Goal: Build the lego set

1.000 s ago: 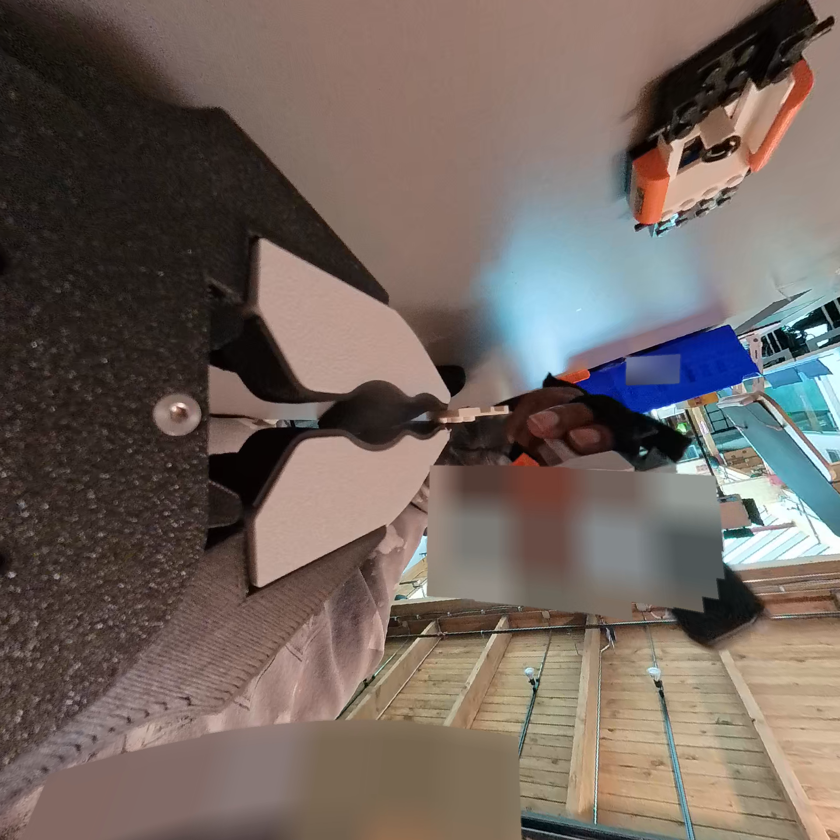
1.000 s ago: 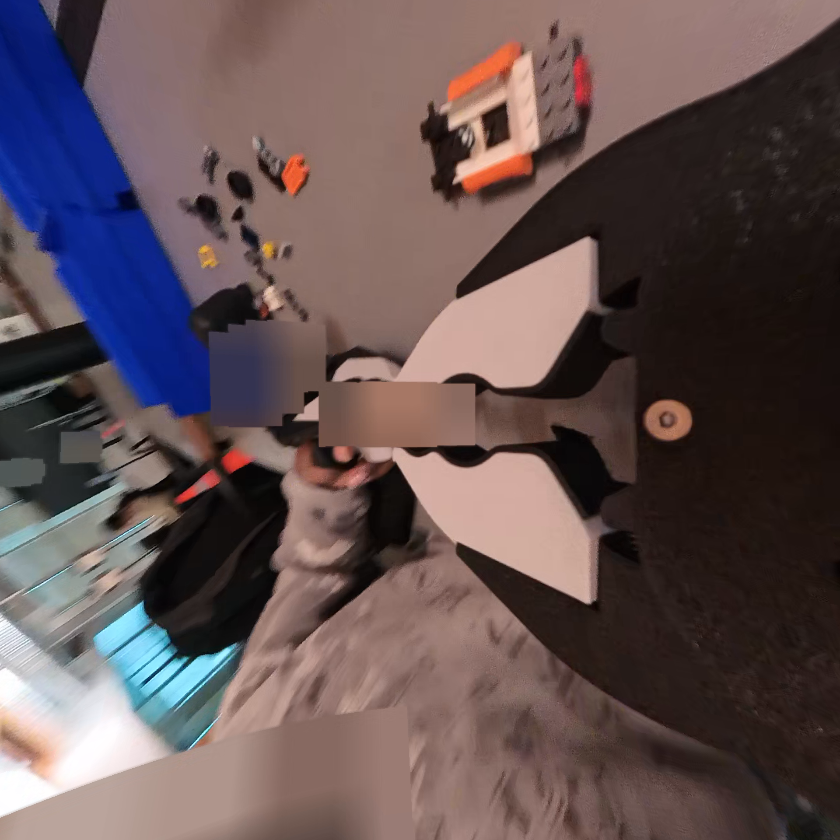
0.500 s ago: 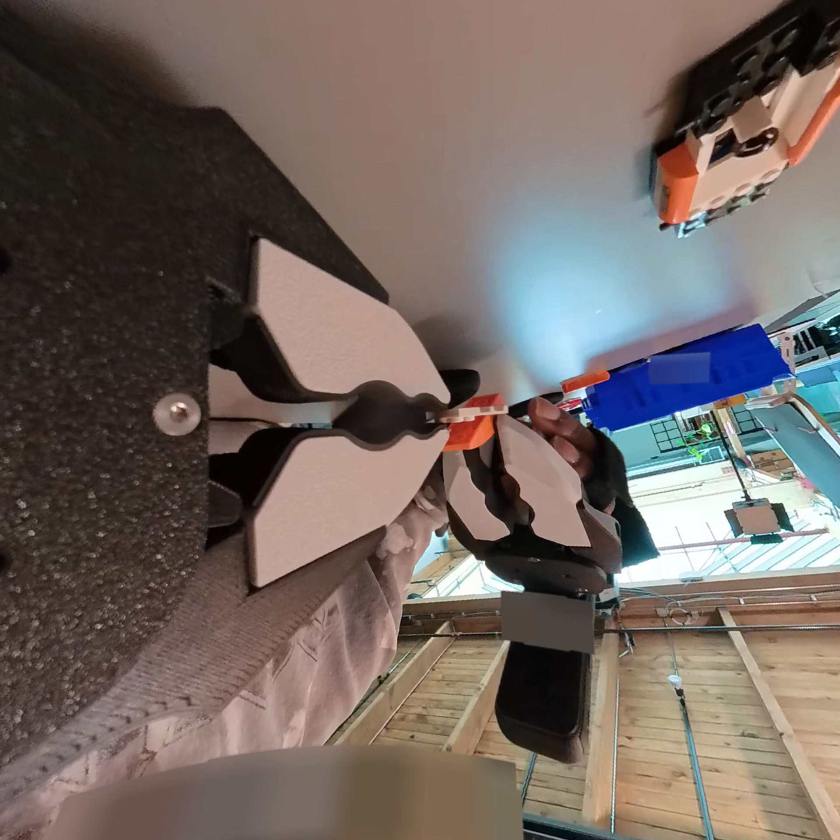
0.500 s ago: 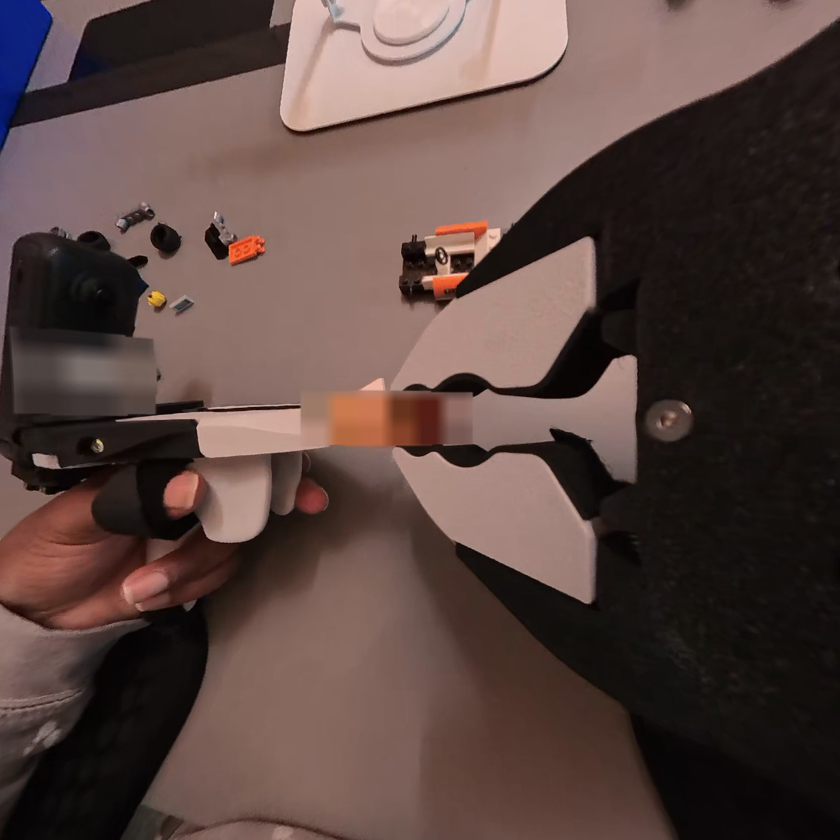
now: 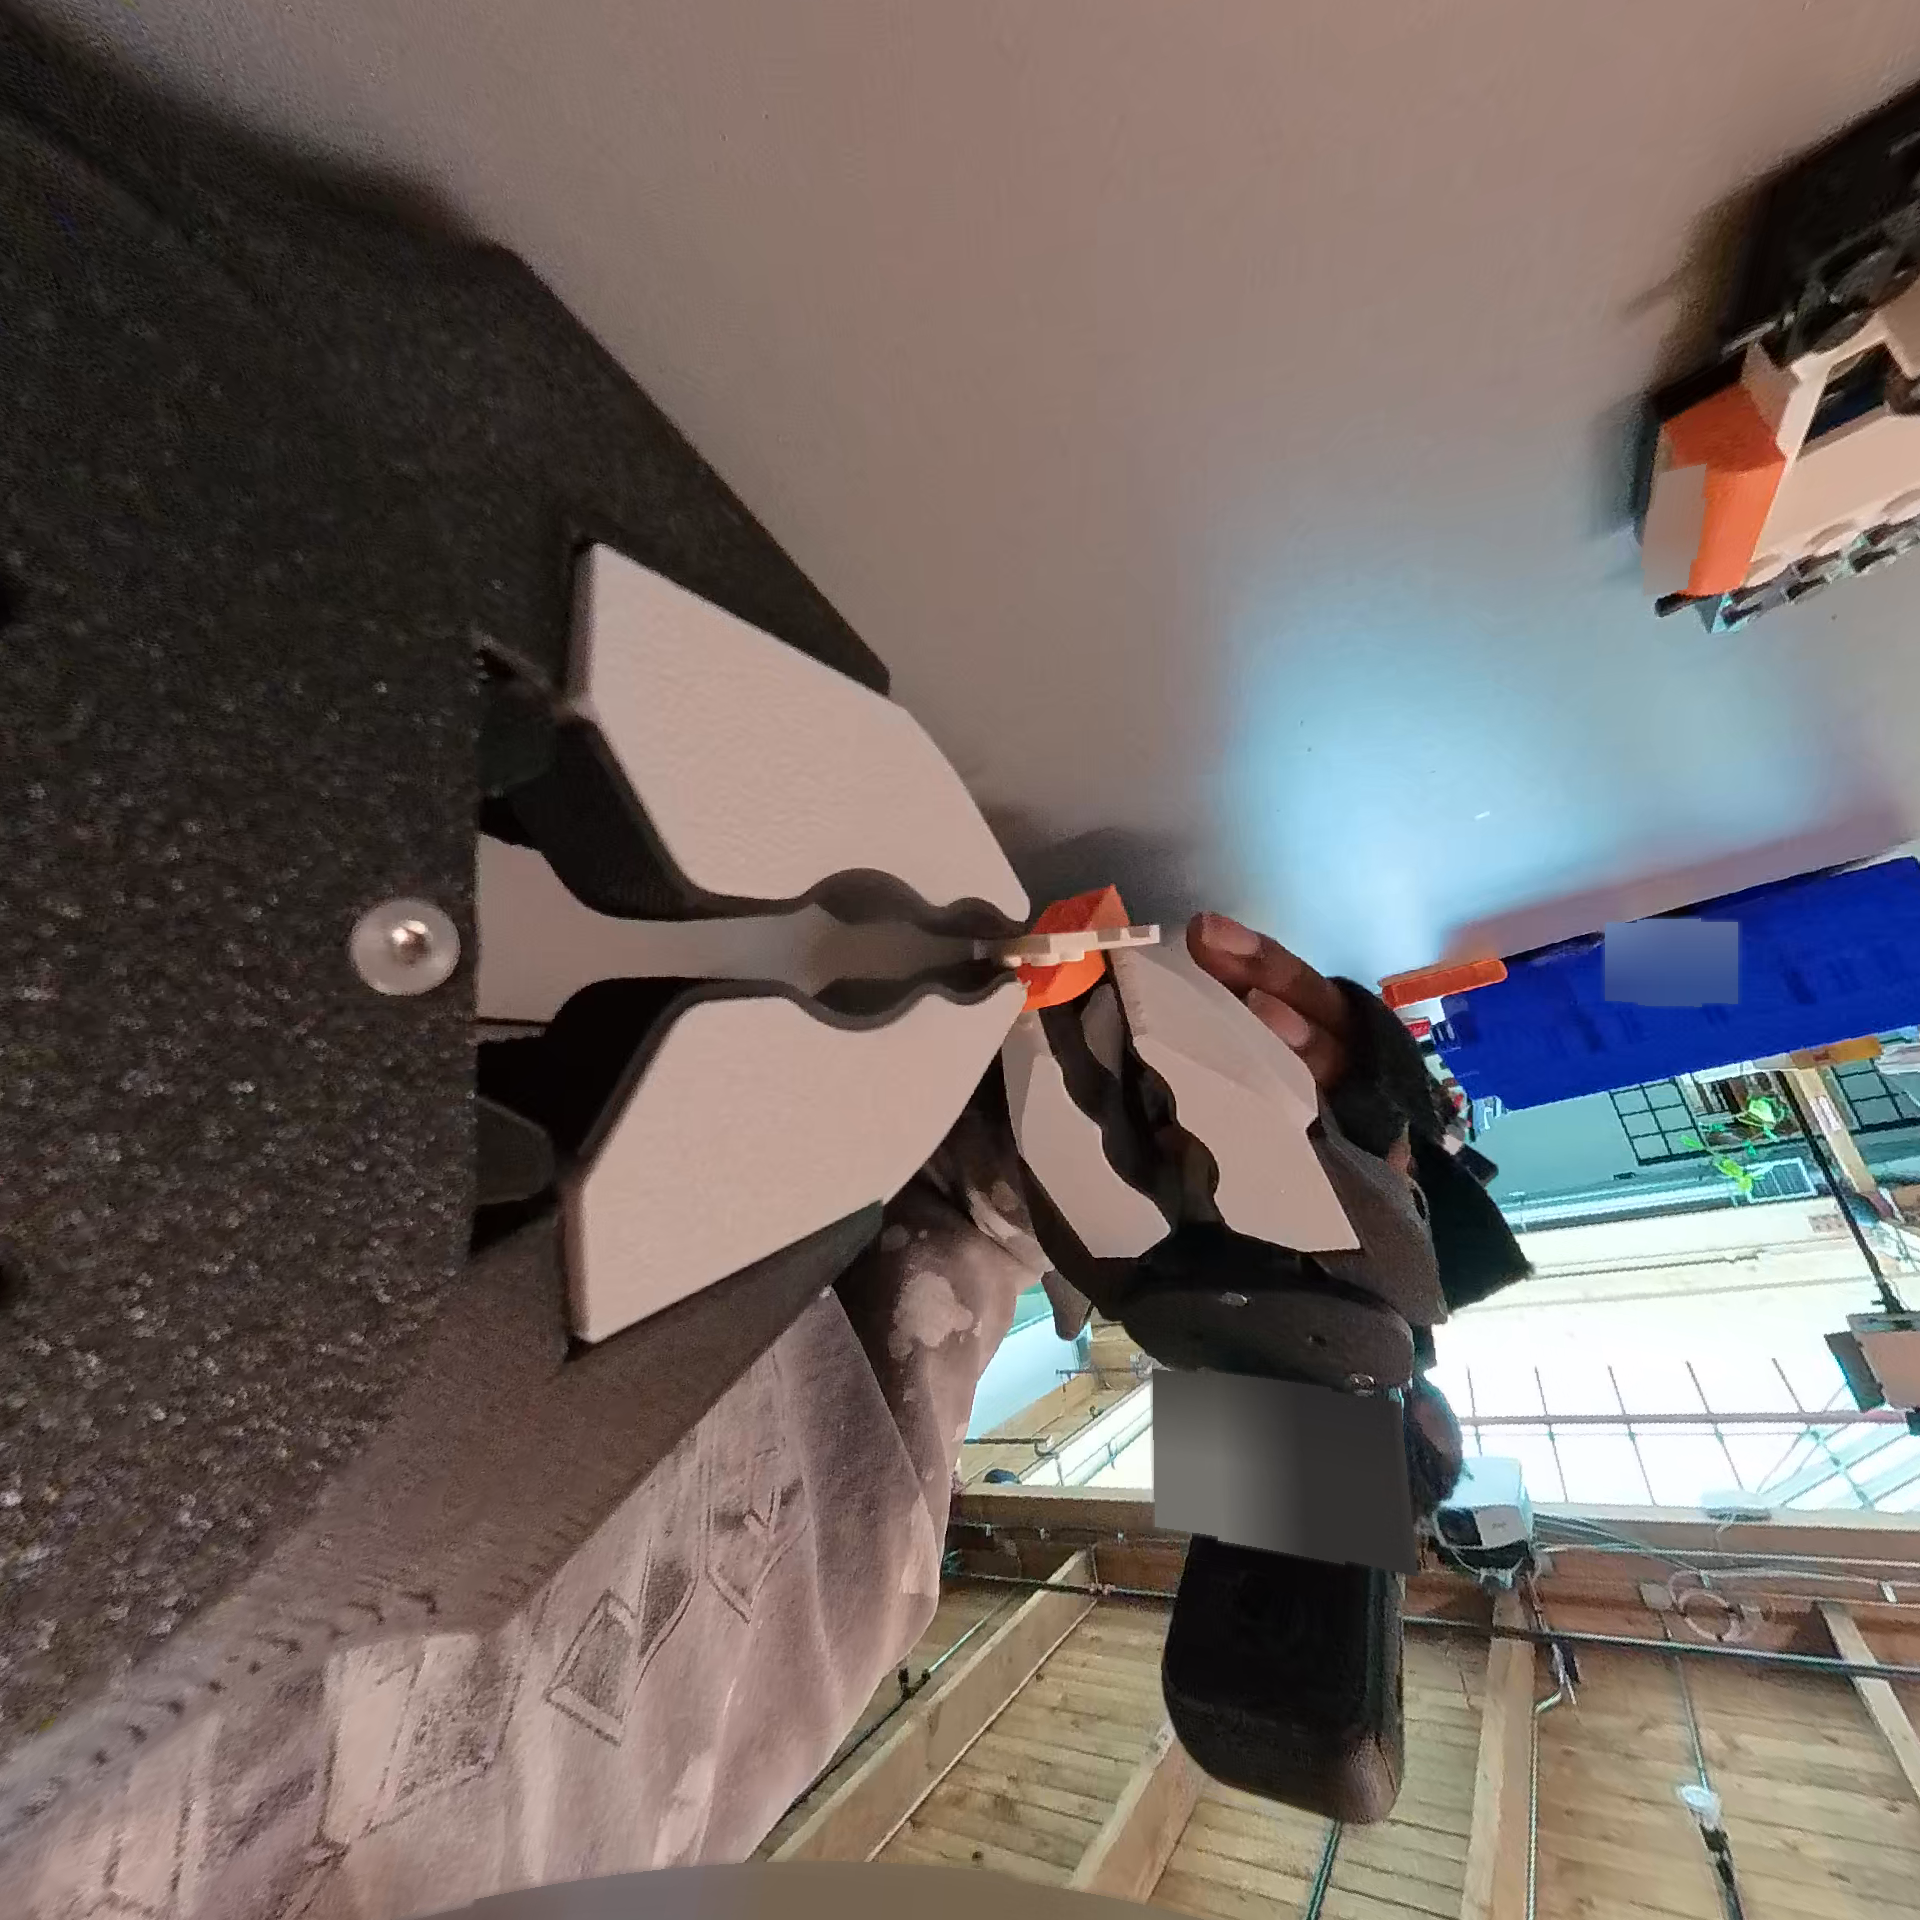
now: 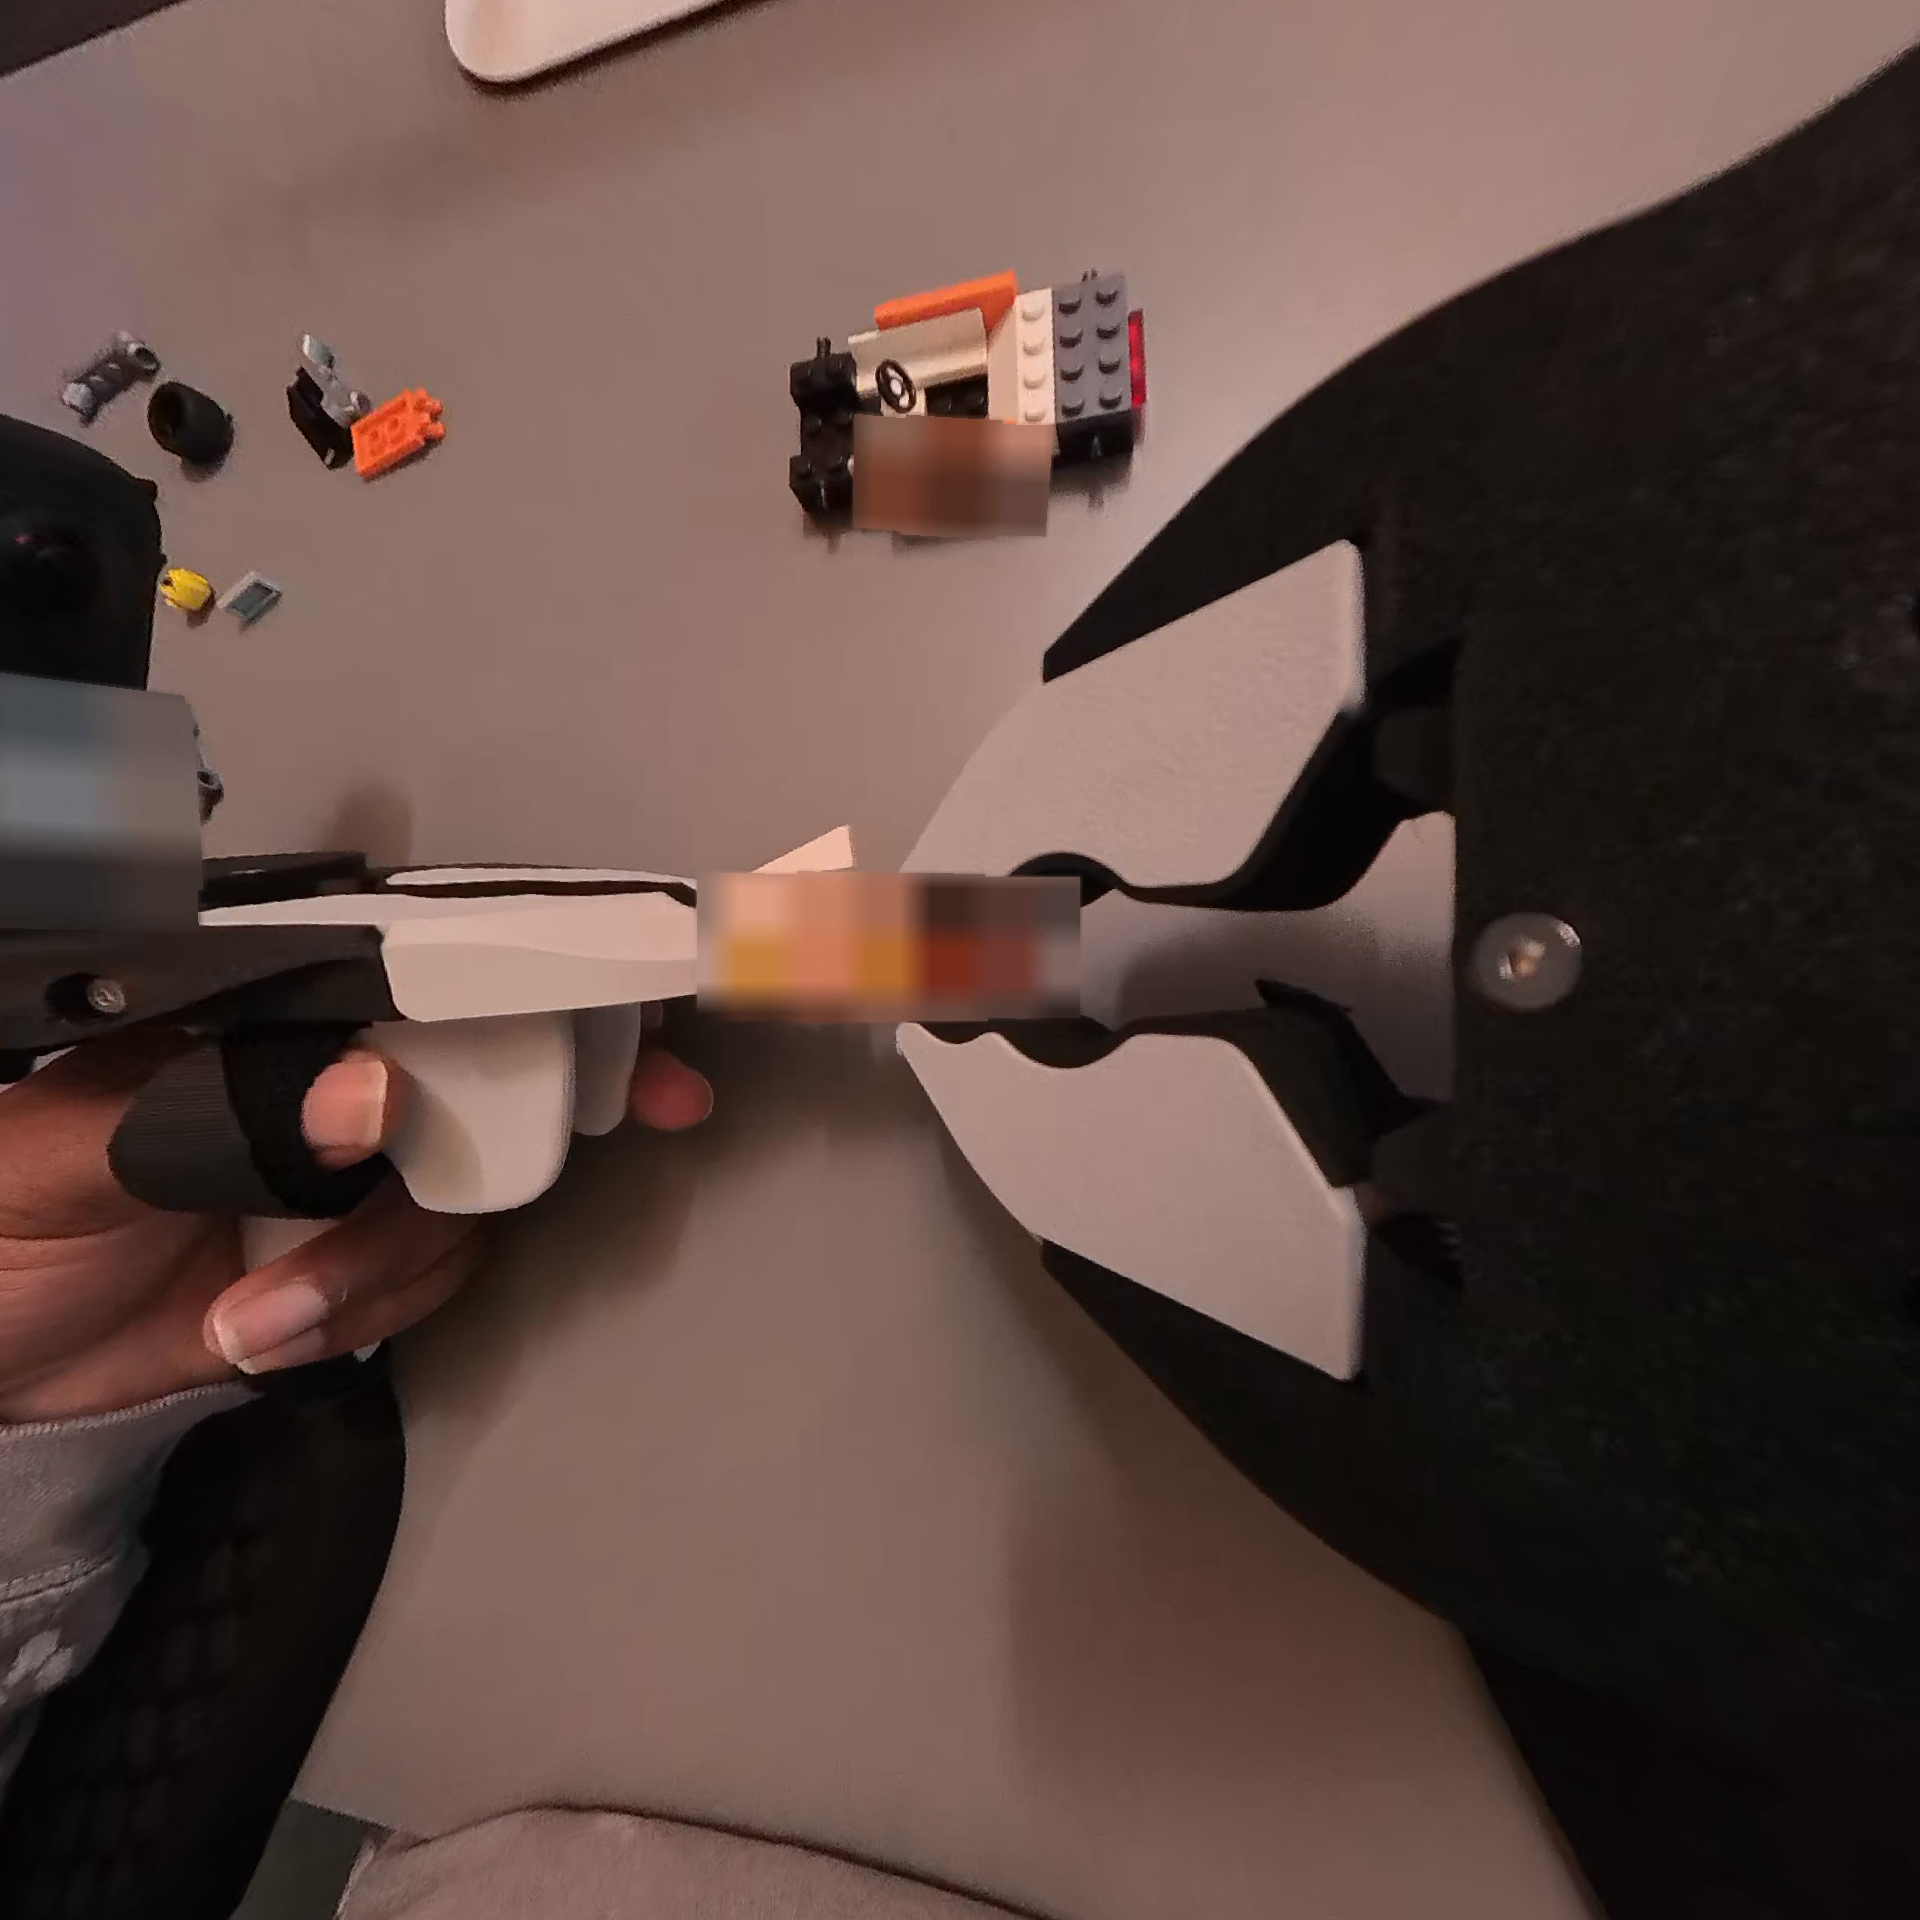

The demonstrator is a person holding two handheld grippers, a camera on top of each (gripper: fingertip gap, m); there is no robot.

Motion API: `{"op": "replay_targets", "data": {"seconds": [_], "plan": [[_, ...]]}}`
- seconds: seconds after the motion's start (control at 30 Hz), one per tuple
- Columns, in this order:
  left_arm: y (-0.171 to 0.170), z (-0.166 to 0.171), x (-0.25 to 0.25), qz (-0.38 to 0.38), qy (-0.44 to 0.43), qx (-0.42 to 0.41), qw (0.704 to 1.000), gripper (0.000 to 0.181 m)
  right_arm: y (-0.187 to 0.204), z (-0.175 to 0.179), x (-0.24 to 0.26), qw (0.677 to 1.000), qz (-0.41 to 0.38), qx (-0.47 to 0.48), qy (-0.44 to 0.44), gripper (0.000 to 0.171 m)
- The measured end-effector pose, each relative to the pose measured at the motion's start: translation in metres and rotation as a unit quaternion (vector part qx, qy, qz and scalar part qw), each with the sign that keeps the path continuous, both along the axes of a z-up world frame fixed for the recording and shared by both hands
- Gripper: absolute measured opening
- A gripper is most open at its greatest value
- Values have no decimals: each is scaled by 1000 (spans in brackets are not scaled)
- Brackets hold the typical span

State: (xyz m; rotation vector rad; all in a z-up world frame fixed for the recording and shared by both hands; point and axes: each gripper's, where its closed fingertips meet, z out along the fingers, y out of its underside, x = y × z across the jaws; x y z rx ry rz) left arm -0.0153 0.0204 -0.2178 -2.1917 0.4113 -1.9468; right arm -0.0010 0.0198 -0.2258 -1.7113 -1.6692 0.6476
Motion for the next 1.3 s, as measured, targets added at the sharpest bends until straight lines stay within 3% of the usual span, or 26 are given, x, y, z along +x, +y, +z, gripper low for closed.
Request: {"op": "replay_targets", "data": {"seconds": [0.47, 0.63, 0.8, 0.9, 1.1, 1.3], "plan": [[-1, 2, -1, -11, 0, 7, 1000, 9, 4, -8, 2, 1000, -9, 6, -5, 16], [-4, 5, -10, -32, 36, 76, 996, 11, -5, -4, 7, 1000, -1, 7, -18, 16], [-23, 3, -14, -101, 100, 196, 970, 14, -27, -12, 17, 998, 8, -5, -68, 16], [-41, -13, -12, -165, 156, 264, 937, 24, -39, -20, 22, 996, 7, -18, -91, 16], [-44, -31, -11, -266, 248, 445, 818, 40, -41, -17, 31, 996, -6, -28, -90, 16], [-53, -43, -6, -403, 273, 499, 717, 45, -38, -9, 36, 996, -34, -22, -83, 16]]}}
